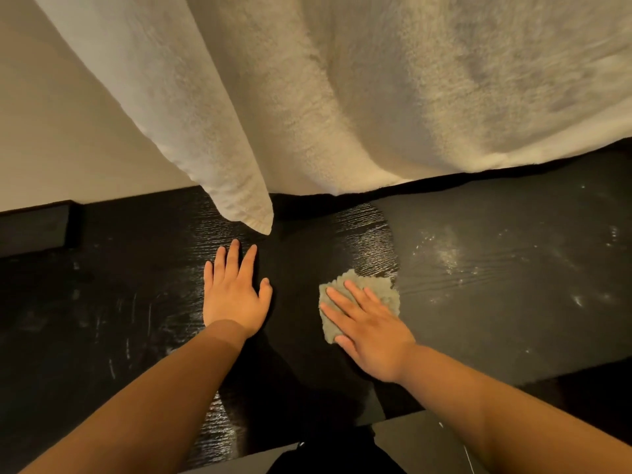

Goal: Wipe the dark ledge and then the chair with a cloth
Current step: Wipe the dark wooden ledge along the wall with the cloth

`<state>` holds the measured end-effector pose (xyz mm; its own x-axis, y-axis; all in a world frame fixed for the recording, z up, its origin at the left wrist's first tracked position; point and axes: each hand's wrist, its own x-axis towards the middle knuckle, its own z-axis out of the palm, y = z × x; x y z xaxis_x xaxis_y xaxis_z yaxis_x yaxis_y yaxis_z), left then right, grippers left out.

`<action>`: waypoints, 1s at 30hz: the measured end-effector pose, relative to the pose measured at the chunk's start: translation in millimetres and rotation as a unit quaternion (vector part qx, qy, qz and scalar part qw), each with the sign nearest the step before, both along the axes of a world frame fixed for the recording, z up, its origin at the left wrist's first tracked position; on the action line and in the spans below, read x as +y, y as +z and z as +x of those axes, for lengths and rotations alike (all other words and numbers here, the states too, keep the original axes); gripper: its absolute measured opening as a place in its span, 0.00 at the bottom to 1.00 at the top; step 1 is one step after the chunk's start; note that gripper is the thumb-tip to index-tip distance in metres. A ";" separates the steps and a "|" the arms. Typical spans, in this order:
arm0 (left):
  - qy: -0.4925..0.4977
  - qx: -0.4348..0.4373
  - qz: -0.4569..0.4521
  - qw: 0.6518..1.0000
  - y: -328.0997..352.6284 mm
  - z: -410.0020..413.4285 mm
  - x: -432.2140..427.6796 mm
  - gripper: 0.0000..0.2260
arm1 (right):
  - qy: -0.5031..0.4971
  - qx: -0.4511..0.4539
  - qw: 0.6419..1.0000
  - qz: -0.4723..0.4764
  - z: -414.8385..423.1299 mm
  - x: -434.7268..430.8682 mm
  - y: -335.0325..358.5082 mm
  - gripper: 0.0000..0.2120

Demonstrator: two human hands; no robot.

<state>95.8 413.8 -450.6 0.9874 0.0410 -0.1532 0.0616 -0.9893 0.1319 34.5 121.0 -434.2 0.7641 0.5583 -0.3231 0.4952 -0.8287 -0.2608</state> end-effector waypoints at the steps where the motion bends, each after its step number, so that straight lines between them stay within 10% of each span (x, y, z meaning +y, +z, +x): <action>1: 0.001 -0.002 -0.002 1.000 -0.2 0.7 -0.5 0.32 | 0.004 -0.004 1.000 0.001 5.3 -9.4 -1.9 0.29; 8: 0.004 0.041 0.022 0.999 2.2 -1.2 -3.0 0.31 | -0.193 -0.049 0.979 -0.032 39.8 -10.7 -15.4 0.32; 16: -0.074 0.097 -0.012 0.992 13.9 -78.3 -57.5 0.35 | -0.051 -0.018 0.999 -0.002 -56.4 -9.2 -7.9 0.30; 24: -0.122 0.060 0.012 0.991 0.8 -92.7 -60.4 0.34 | -0.247 -0.041 0.967 -0.043 -33.0 -8.5 -12.5 0.34; 30: -0.123 0.049 0.004 0.991 -1.8 -92.4 -58.9 0.35 | -0.091 -0.030 0.995 -0.007 -103.6 -0.6 -7.6 0.32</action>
<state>3.4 354.9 -452.4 0.9483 -0.1970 -0.2490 -0.1692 -0.9772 0.1286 -69.1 120.4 -441.8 0.8703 0.4041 -0.2814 0.3502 -0.9097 -0.2233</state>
